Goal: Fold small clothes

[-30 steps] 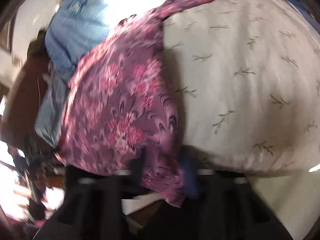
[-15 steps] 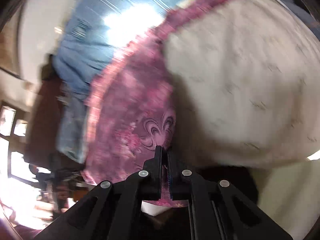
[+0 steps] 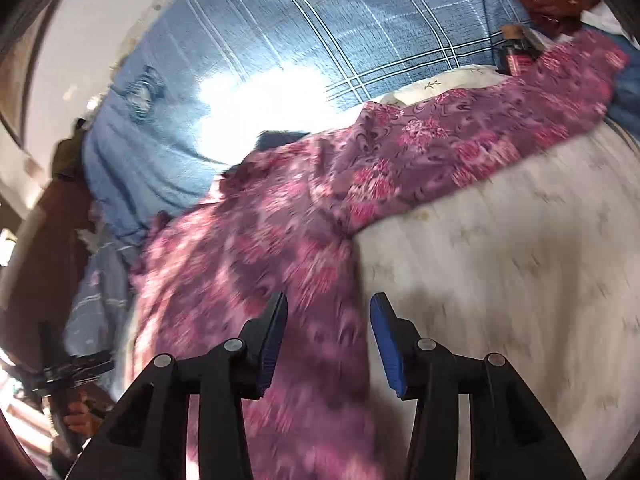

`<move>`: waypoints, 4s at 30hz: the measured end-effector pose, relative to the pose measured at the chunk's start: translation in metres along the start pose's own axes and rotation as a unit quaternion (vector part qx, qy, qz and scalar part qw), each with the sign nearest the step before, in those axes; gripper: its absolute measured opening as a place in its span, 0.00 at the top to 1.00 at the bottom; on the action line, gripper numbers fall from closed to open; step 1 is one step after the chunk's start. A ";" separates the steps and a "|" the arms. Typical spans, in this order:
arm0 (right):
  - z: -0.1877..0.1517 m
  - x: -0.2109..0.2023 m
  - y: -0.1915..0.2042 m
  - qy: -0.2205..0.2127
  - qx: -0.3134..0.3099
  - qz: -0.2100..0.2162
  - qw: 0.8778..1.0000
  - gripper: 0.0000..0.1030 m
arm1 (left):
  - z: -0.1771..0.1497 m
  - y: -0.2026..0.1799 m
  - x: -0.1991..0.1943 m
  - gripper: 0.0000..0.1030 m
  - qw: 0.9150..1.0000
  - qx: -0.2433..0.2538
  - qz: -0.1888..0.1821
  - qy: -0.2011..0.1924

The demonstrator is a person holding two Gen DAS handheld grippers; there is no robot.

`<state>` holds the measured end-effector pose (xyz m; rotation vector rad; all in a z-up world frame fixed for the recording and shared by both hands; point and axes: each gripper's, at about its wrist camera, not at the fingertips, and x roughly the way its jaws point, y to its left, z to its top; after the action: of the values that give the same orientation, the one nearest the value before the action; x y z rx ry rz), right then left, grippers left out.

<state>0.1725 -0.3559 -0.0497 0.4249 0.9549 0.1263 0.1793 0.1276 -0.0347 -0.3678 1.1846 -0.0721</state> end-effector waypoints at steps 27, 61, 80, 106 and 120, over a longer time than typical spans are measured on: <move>0.147 0.049 -0.055 -0.019 0.063 0.022 0.998 0.53 | 0.051 -0.073 0.059 0.21 0.996 0.050 0.043 -0.066; 0.134 -0.063 -0.219 -0.194 0.212 -0.175 0.942 0.47 | 0.042 -0.089 0.097 0.00 0.983 0.104 0.101 -0.112; 0.120 -0.062 -0.056 -0.191 0.007 -0.083 0.978 0.90 | 0.048 -0.077 0.069 0.00 0.993 0.058 0.037 -0.099; -0.002 0.144 0.269 0.067 -0.180 0.092 0.977 0.77 | 0.038 -0.009 -0.003 0.00 0.987 0.031 0.035 -0.156; -0.005 0.037 0.112 0.035 -0.023 0.140 0.989 0.48 | 0.061 -0.065 0.056 0.00 0.996 0.011 -0.067 -0.058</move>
<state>0.1989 -0.2415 -0.0352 0.5133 0.9554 0.4187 0.2657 0.0676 -0.0438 -0.4259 1.0421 -0.1778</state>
